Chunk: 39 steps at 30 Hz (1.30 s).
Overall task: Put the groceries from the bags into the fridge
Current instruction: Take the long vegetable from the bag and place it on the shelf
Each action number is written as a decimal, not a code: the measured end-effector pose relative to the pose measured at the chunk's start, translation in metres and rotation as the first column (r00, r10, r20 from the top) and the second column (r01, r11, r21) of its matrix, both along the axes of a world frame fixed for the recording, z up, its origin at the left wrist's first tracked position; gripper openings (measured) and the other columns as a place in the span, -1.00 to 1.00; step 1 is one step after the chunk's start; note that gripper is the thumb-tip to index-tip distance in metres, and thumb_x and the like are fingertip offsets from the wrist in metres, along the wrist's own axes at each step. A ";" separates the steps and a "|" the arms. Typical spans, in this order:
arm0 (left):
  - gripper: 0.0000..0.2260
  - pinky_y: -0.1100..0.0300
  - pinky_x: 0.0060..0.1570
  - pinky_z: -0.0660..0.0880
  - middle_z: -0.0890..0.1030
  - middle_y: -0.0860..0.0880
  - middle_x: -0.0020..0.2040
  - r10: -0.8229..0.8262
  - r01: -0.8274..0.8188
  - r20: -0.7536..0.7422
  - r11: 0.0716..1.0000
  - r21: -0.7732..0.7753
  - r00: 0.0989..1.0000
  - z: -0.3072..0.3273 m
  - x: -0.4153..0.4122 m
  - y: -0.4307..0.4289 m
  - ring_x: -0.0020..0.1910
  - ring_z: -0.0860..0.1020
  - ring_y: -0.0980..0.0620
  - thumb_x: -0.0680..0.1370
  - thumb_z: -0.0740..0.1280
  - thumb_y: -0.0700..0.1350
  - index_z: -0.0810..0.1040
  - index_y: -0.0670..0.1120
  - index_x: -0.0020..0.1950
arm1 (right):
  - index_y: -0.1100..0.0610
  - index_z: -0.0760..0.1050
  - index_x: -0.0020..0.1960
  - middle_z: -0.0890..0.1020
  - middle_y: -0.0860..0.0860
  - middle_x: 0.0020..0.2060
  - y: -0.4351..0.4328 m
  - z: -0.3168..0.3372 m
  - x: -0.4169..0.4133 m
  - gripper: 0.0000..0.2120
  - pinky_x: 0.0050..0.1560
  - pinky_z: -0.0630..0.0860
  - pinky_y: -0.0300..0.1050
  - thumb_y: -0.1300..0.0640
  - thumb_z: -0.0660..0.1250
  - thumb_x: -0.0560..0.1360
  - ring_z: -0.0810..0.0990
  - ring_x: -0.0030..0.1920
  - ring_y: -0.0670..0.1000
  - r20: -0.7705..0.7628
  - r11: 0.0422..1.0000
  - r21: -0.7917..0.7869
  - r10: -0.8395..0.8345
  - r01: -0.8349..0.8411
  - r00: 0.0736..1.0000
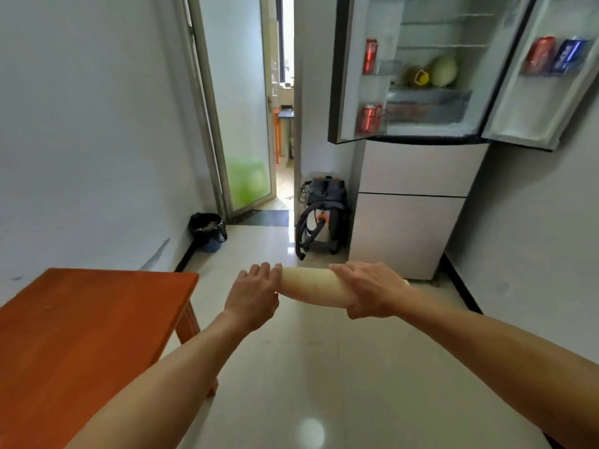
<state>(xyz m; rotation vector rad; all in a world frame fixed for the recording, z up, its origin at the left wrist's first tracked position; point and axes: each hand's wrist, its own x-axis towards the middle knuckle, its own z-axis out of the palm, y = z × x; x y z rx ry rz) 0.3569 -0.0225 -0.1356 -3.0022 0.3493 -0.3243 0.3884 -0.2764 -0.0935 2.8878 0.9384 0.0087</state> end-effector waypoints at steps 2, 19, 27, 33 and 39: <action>-0.48 0.02 0.10 0.45 0.48 -0.13 0.28 -0.051 0.051 0.017 0.999 -0.004 0.999 -0.004 0.040 -0.026 0.16 0.48 -0.14 0.53 0.29 0.00 0.28 -0.11 0.46 | -0.05 0.12 0.45 0.50 -0.02 0.22 -0.031 -0.006 0.023 -0.16 0.01 0.53 0.00 -0.18 0.40 0.26 0.53 0.13 0.06 0.007 0.997 0.011 -0.071 0.071 0.997; -0.57 0.02 0.08 0.49 0.53 -0.09 0.18 -0.397 0.398 0.030 0.915 -0.058 0.917 0.029 0.398 -0.213 0.10 0.50 -0.09 0.56 0.22 -0.04 0.30 -0.13 0.40 | -0.18 -0.04 0.50 0.47 -0.04 0.19 -0.199 0.013 0.274 -0.12 -0.02 0.49 -0.02 -0.17 0.36 0.32 0.51 0.15 0.07 0.074 0.894 0.106 -0.444 0.436 0.893; -0.60 0.06 0.06 0.47 0.49 -0.09 0.22 -0.437 0.436 0.101 0.899 0.025 0.894 0.054 0.549 -0.312 0.14 0.49 -0.09 0.58 0.18 -0.06 0.29 -0.10 0.41 | -0.20 -0.07 0.48 0.45 -0.05 0.29 -0.305 0.030 0.410 -0.13 0.04 0.48 0.02 -0.17 0.35 0.32 0.50 0.20 0.06 0.157 0.883 0.121 -0.469 0.454 0.869; -0.64 0.06 0.02 0.46 0.47 -0.07 0.19 -0.399 0.401 0.154 0.916 0.016 0.904 0.105 0.659 -0.385 0.14 0.46 -0.07 0.58 0.18 -0.06 0.30 -0.09 0.37 | -0.17 -0.05 0.49 0.46 -0.01 0.26 -0.382 0.077 0.525 -0.13 0.04 0.48 0.00 -0.19 0.38 0.34 0.51 0.16 0.06 0.222 0.872 0.149 -0.488 0.466 0.844; -0.75 0.03 -0.06 0.42 0.48 -0.09 0.12 -0.373 0.374 0.231 0.926 0.039 0.899 0.151 0.750 -0.431 0.09 0.47 -0.11 0.58 0.18 -0.07 0.39 -0.11 0.22 | -0.19 -0.03 0.48 0.48 -0.02 0.22 -0.426 0.120 0.626 -0.10 0.01 0.48 0.00 -0.22 0.39 0.30 0.52 0.13 0.07 0.291 0.854 0.174 -0.520 0.490 0.803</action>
